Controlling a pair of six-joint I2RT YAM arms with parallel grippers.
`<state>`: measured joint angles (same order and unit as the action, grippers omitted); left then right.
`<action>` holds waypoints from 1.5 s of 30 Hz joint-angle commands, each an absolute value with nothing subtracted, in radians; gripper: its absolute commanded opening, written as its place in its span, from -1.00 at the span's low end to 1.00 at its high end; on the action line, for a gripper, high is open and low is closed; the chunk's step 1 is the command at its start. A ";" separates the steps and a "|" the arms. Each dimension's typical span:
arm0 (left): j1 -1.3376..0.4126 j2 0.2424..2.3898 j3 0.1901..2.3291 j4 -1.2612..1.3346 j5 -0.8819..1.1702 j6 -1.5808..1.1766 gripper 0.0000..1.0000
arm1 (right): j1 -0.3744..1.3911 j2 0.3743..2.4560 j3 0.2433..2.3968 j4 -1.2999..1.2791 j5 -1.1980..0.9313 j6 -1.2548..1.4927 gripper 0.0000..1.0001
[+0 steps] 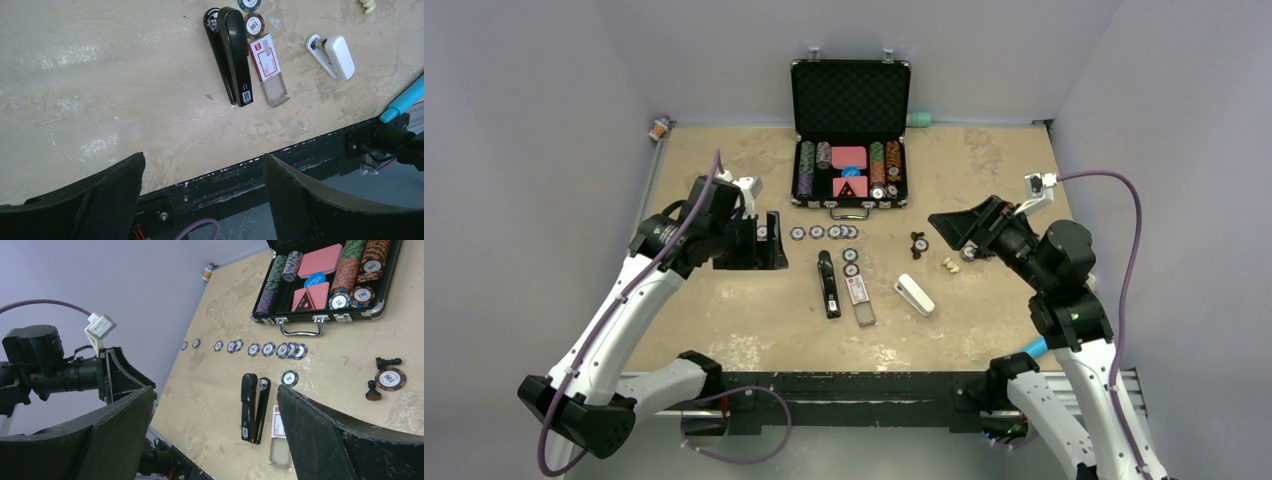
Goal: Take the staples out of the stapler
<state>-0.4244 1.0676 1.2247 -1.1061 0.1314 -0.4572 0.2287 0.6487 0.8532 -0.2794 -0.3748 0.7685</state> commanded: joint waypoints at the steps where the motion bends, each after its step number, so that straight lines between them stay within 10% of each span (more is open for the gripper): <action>1: -0.453 1.088 1.283 -1.070 0.107 -0.473 0.82 | 0.227 0.662 0.895 -0.317 -0.373 0.709 0.97; 45: -0.782 1.539 1.429 -1.060 -0.347 -0.975 0.62 | 0.226 0.782 0.842 -0.333 -0.639 0.624 0.97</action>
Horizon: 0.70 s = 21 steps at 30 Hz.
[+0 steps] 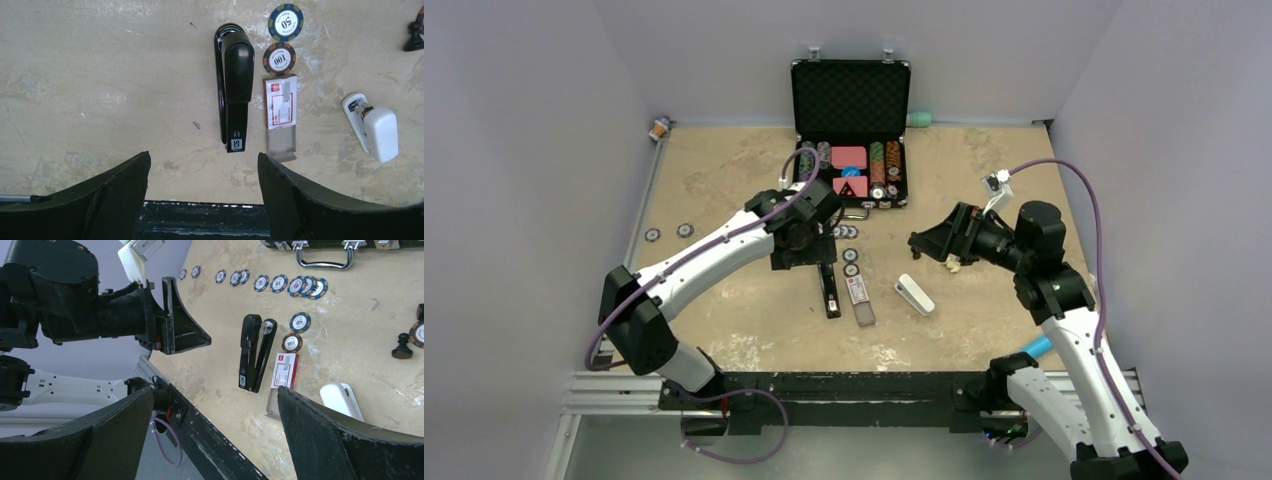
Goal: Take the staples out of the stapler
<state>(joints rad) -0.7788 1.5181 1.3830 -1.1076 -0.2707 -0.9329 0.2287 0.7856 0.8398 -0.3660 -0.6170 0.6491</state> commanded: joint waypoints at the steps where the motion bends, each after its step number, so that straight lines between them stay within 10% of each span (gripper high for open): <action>1: -0.782 1.555 1.434 -1.055 -0.354 -0.969 0.60 | 0.226 0.781 0.842 -0.335 -0.636 0.623 0.97; 21: -0.773 1.848 1.531 -1.050 -0.290 -0.919 0.46 | 0.227 0.798 0.862 -0.358 -0.621 0.601 0.97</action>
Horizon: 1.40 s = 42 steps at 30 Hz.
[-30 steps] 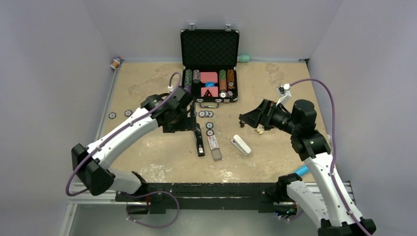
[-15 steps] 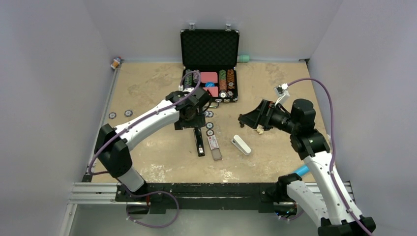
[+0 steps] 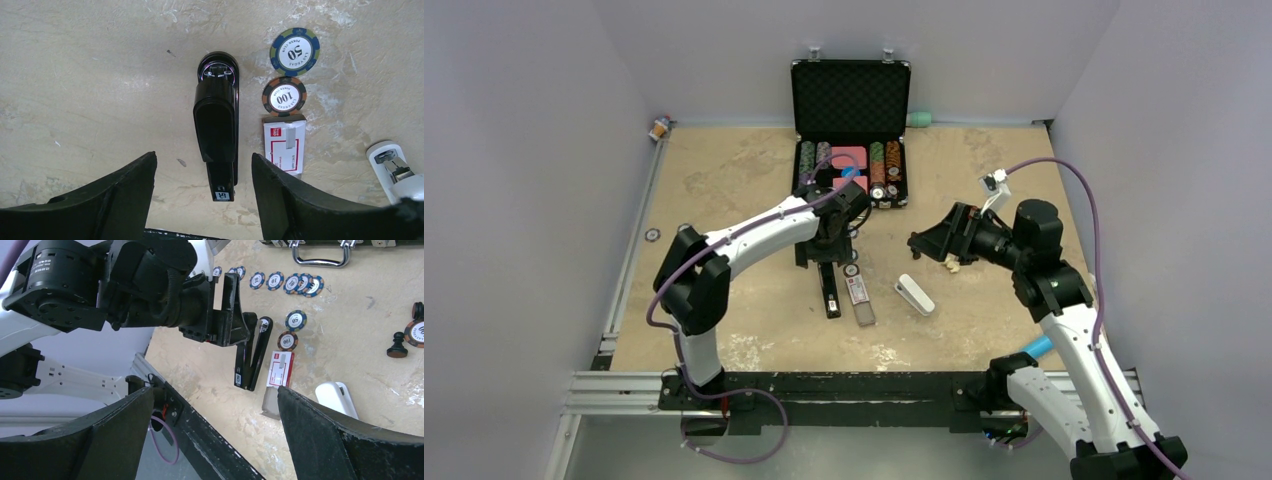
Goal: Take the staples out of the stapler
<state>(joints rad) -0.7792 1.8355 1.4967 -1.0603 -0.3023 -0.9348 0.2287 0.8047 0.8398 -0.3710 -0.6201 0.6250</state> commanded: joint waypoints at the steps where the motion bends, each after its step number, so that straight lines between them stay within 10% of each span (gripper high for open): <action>1: -0.773 1.853 1.529 -1.048 -0.289 -0.915 0.45 | 0.227 0.798 0.863 -0.359 -0.620 0.598 0.97; 37: -0.760 1.893 1.296 -0.837 -0.084 -0.962 -0.14 | 0.227 0.850 0.850 -0.350 -0.658 0.578 0.96; 42: -0.759 1.896 1.303 -0.831 -0.069 -0.952 -0.86 | 0.225 0.848 0.848 -0.350 -0.657 0.578 0.96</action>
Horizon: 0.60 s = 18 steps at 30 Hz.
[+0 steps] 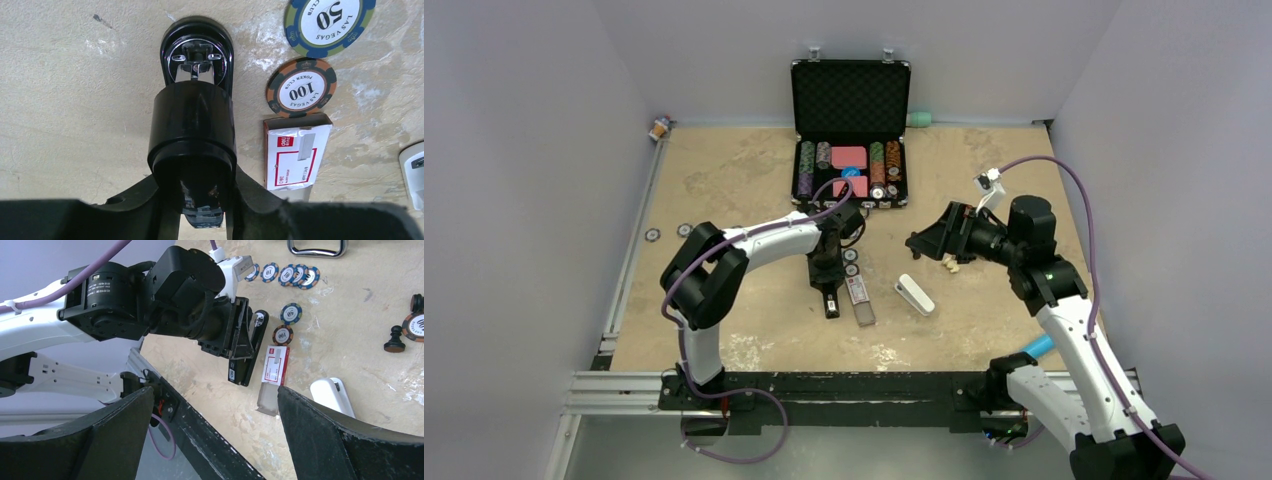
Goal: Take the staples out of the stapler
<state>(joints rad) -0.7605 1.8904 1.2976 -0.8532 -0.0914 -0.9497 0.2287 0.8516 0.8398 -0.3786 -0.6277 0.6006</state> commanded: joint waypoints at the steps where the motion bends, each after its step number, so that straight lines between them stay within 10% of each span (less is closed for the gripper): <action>1: -0.760 1.895 1.305 -0.831 -0.067 -0.947 -1.00 | 0.226 0.847 0.848 -0.350 -0.658 0.578 0.96; 18: -0.759 1.711 1.324 -0.899 -0.043 -0.705 -1.00 | 0.227 0.850 0.845 -0.343 -0.668 0.571 0.96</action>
